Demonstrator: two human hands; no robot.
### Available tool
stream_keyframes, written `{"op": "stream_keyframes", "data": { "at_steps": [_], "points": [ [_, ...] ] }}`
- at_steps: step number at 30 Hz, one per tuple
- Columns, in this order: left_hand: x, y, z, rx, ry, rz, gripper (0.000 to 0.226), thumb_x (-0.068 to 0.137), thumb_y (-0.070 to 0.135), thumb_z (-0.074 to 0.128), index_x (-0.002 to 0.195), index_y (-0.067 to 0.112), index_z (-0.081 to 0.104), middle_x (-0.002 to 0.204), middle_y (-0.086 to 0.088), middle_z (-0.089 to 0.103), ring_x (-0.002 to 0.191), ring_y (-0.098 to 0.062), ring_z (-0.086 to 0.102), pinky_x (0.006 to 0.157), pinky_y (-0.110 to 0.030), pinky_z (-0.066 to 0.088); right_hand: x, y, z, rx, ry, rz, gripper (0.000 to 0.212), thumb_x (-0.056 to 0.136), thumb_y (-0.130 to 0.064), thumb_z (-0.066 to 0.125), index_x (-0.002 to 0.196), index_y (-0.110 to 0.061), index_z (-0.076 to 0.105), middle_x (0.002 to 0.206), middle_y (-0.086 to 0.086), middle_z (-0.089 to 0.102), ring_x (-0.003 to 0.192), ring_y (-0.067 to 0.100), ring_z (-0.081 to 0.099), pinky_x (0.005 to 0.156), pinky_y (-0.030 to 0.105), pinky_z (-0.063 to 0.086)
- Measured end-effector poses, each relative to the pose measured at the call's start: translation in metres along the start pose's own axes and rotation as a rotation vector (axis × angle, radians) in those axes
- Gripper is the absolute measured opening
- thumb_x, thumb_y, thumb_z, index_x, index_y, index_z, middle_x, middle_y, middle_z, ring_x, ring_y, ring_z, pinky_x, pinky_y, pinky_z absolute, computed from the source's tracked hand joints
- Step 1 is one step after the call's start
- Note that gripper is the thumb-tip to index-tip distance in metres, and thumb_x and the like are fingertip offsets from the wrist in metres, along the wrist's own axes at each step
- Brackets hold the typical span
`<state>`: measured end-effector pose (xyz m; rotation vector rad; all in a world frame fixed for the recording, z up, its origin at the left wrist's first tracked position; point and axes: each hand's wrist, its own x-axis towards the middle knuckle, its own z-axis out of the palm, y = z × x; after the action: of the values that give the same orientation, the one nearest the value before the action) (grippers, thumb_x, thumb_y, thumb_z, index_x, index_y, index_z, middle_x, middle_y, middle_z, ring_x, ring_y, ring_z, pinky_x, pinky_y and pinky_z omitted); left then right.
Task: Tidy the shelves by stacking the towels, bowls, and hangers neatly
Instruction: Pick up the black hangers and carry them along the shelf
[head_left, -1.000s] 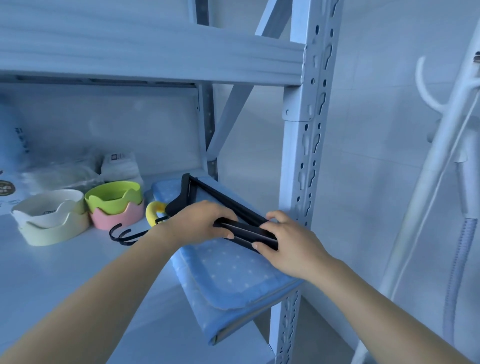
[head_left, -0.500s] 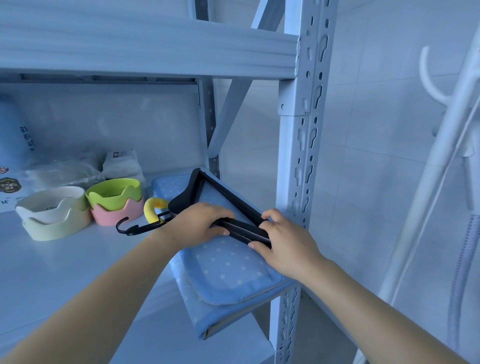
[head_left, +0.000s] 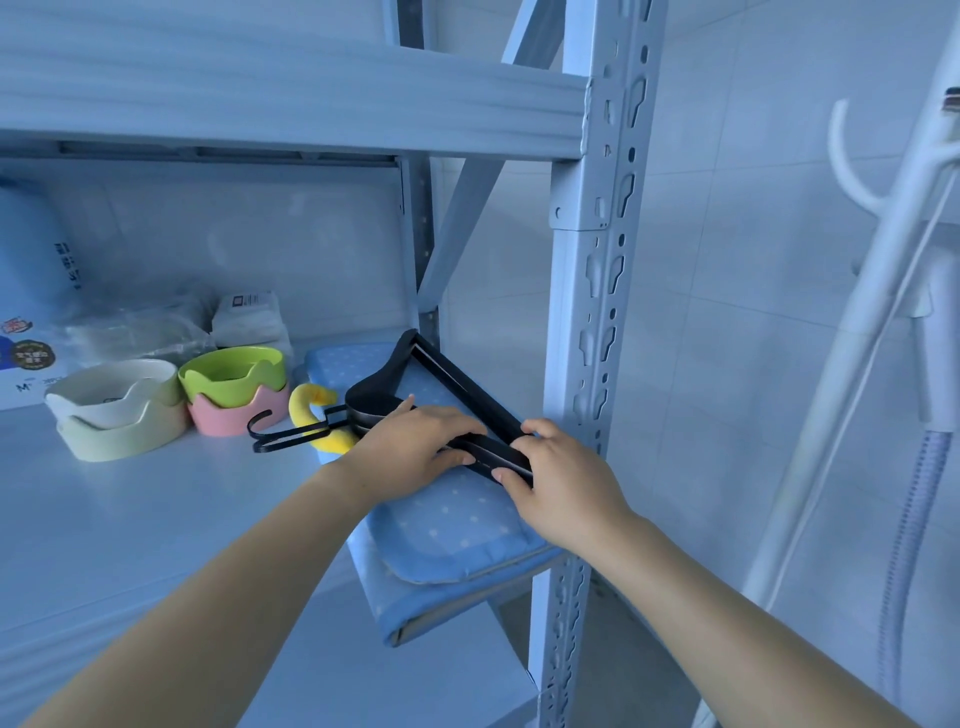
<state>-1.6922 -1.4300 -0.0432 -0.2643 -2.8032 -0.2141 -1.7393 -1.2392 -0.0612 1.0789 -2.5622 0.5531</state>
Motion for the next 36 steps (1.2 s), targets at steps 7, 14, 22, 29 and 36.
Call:
{"op": "stream_keyframes", "data": {
  "at_steps": [7, 14, 22, 29, 36],
  "points": [
    [-0.016, 0.013, 0.008, 0.071, 0.145, -0.061, 0.044, 0.093, 0.036, 0.051, 0.135, 0.031, 0.041, 0.135, 0.011, 0.045, 0.123, -0.01, 0.043, 0.106, -0.031, 0.024, -0.005, 0.006, -0.008, 0.078, 0.032, -0.067, 0.045, 0.085, -0.051, 0.054, 0.12, -0.022, 0.054, 0.122, -0.011, 0.048, 0.103, 0.013, 0.054, 0.077, 0.029, 0.048],
    [-0.05, 0.032, -0.001, -0.068, 0.309, -0.245, 0.046, 0.088, 0.035, 0.06, 0.131, 0.029, 0.048, 0.13, 0.01, 0.047, 0.118, -0.01, 0.047, 0.095, -0.028, 0.043, -0.007, -0.009, -0.016, 0.132, 0.149, -0.226, 0.035, 0.087, -0.041, 0.055, 0.116, -0.022, 0.059, 0.119, -0.01, 0.054, 0.111, 0.015, 0.049, 0.086, 0.028, 0.042],
    [-0.117, 0.052, -0.014, -0.141, 0.444, -0.523, 0.024, 0.089, 0.036, 0.057, 0.113, 0.034, 0.057, 0.112, 0.017, 0.056, 0.1, -0.003, 0.054, 0.08, -0.024, 0.046, -0.011, -0.053, -0.005, 0.317, 0.092, -0.388, 0.026, 0.088, -0.034, 0.055, 0.111, -0.023, 0.061, 0.116, -0.013, 0.055, 0.109, 0.011, 0.05, 0.08, 0.03, 0.048],
    [-0.182, 0.06, -0.027, -0.117, 0.461, -0.692, 0.019, 0.089, 0.037, 0.055, 0.108, 0.034, 0.059, 0.102, 0.021, 0.058, 0.095, 0.001, 0.056, 0.07, -0.009, 0.04, -0.024, -0.102, 0.013, 0.425, -0.019, -0.485, 0.026, 0.089, -0.036, 0.055, 0.112, -0.025, 0.061, 0.118, -0.012, 0.057, 0.111, 0.011, 0.05, 0.083, 0.031, 0.047],
    [-0.264, 0.06, -0.049, -0.099, 0.548, -0.815, 0.017, 0.09, 0.037, 0.052, 0.105, 0.036, 0.061, 0.099, 0.023, 0.062, 0.093, 0.01, 0.055, 0.074, 0.0, 0.036, -0.046, -0.171, 0.031, 0.603, -0.132, -0.645, 0.023, 0.087, -0.034, 0.06, 0.108, -0.025, 0.064, 0.106, -0.014, 0.06, 0.099, 0.005, 0.053, 0.079, 0.02, 0.042]
  ]
}}
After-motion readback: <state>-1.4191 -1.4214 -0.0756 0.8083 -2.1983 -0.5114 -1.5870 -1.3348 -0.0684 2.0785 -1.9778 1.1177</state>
